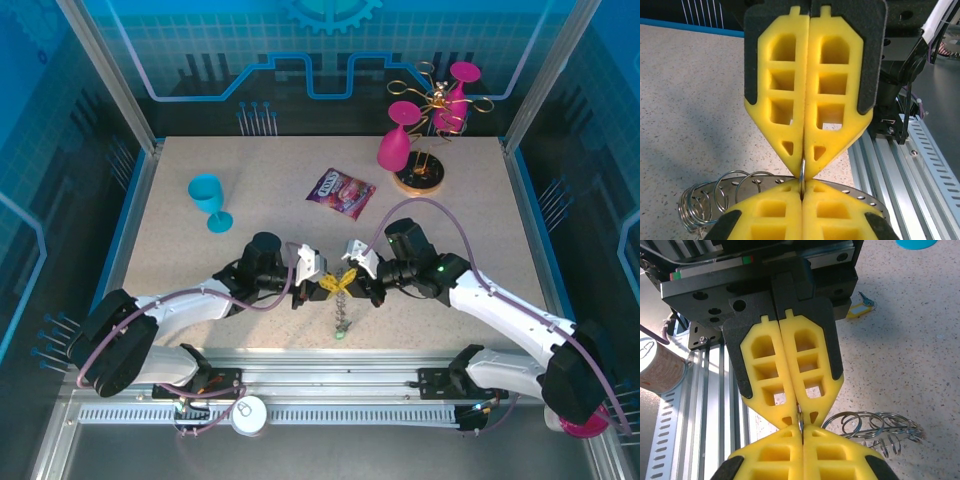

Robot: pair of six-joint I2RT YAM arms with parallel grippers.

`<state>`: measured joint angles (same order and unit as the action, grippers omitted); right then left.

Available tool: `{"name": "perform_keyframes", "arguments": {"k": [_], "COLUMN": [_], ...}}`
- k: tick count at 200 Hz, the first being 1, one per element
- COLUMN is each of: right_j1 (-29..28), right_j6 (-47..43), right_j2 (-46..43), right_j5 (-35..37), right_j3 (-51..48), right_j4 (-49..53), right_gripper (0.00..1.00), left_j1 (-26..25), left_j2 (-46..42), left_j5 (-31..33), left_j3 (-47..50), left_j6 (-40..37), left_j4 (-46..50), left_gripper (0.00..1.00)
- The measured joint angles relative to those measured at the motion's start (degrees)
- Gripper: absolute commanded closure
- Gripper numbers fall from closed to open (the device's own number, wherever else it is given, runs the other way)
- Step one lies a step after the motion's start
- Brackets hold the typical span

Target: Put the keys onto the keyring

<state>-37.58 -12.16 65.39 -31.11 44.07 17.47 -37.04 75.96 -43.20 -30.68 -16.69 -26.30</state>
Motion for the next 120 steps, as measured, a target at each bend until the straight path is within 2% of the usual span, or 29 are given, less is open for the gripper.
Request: {"name": "perform_keyframes", "arguments": {"k": [19, 45, 83, 120], "right_j1": [-0.15, 0.72, 1.66, 1.66], "right_j6": [-0.15, 0.09, 1.95, 3.89], "right_j2": [-0.09, -2.80, -11.02, -12.24], "right_j5": [0.07, 0.70, 2.23, 1.99], "right_j3": [-0.15, -2.01, -12.07, -19.23], "right_j4": [-0.31, -2.78, -13.05, -22.93], "right_gripper": [0.63, 0.58, 0.61, 0.67], "left_j1": [-0.04, -0.07, -0.07, -0.07], "left_j2": [-0.42, -0.94, -1.53, -1.51], "left_j5": [0.76, 2.19, 3.39, 3.58], "left_j3": [0.85, 2.51, 5.70, 7.78], "left_j6": [-0.04, 0.00, 0.26, 1.88], "left_j4": [-1.07, -2.99, -8.74, -13.90], "left_gripper": [1.00, 1.00, 1.00, 1.00]}}
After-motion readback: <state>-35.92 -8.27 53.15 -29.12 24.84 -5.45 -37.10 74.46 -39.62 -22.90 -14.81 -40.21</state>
